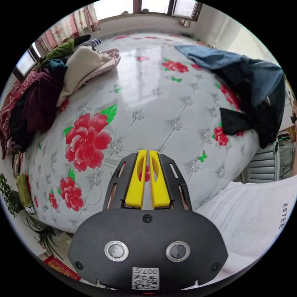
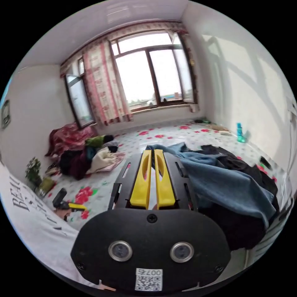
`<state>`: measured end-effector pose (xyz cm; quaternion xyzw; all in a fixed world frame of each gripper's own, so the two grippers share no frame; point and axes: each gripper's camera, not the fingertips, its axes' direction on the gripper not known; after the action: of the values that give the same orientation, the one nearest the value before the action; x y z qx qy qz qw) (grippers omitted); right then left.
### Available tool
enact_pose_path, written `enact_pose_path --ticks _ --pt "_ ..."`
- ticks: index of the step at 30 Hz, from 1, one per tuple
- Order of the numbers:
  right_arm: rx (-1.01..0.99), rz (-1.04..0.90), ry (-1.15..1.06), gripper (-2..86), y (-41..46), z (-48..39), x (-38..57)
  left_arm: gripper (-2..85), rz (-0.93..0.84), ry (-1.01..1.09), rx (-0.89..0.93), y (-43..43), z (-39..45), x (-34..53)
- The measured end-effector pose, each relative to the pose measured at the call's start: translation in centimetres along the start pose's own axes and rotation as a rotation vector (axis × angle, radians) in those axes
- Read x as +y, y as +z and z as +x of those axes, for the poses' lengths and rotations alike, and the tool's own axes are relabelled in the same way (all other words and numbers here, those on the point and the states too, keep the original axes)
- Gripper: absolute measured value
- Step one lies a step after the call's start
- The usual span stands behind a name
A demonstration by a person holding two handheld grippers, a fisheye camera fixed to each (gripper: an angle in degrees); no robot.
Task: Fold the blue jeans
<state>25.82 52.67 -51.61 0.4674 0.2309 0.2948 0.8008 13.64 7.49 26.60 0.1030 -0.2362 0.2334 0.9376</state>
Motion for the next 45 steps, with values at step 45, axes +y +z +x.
enact_pose_path --ticks 45 --pt "-0.632 -0.326 0.069 0.4 30.7 -23.8 -4.2 7.1 0.14 -0.527 0.039 -16.7 -21.8 28.3"
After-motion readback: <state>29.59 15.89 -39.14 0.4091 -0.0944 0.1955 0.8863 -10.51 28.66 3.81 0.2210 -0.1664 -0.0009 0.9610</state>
